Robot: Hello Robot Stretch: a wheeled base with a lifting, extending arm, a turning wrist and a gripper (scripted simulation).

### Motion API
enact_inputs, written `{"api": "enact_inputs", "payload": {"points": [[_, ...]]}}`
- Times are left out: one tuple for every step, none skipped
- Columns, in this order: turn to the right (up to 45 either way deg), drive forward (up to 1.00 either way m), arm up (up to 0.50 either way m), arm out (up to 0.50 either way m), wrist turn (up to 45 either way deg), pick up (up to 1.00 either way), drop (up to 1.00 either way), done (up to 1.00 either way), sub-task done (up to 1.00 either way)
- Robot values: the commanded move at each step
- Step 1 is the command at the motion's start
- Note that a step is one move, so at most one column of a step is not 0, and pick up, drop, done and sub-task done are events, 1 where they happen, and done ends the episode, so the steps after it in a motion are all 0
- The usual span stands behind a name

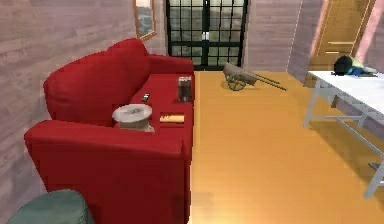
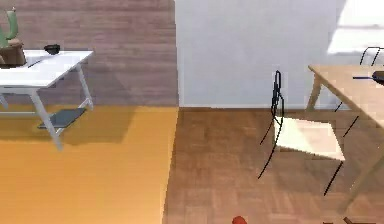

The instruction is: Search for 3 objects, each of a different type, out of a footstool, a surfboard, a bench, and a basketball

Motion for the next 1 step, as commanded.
{"api": "enact_inputs", "payload": {"points": [[27.0,0.0,0.0,0.0,0.0,0.0,0.0,0.0,0.0]]}}
